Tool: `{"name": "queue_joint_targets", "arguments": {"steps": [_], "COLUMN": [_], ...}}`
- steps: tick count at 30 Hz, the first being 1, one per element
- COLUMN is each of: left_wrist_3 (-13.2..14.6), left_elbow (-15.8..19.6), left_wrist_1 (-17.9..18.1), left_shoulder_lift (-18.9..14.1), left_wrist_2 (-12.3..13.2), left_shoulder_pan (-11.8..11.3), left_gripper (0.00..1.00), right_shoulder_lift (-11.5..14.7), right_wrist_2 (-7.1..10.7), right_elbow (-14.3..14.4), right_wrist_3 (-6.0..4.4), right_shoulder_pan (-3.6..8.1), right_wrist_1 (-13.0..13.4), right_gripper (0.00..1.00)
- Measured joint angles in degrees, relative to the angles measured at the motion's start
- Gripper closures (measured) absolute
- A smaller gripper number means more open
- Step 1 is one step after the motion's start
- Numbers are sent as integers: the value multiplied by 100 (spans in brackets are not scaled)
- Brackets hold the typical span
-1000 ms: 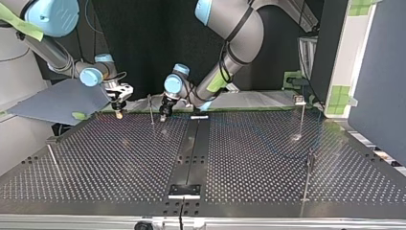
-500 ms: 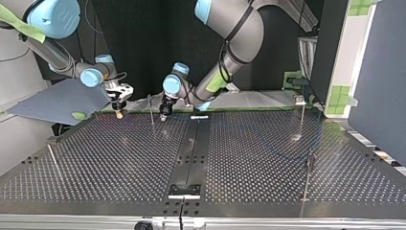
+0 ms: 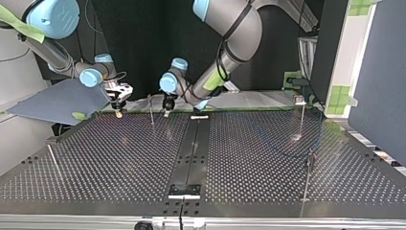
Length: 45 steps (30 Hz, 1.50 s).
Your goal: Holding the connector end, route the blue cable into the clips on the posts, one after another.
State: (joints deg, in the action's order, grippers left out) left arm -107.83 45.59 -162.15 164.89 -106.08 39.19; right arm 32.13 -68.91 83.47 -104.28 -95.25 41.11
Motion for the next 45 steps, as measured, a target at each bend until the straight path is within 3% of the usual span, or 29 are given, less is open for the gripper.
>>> {"name": "queue_joint_targets", "arguments": {"steps": [11,20,27,35,45], "left_wrist_3": [603,1012,1051,1006,582], "left_elbow": [82,551,945,1200,1211], "left_wrist_1": [-600,-1019,-980,-898,-421], "left_shoulder_lift": [-258,-615,-943,-996,-936], "left_wrist_2": [403,311,280,284,307], "left_shoulder_pan": [288,467,555,697,817], "left_gripper": [1,1,1,1,1], "right_shoulder_lift": [-6,-8,-8,-8,-8], "right_wrist_2": [-7,-8,-9,-13,-16], "right_elbow": [0,1,3,1,0], "right_wrist_3": [17,27,24,23,21], "right_shoulder_pan": [2,-8,-17,1,2], "right_wrist_1": [-102,-155,-162,-164,-155], "right_gripper": [100,100,100,100,100]}}
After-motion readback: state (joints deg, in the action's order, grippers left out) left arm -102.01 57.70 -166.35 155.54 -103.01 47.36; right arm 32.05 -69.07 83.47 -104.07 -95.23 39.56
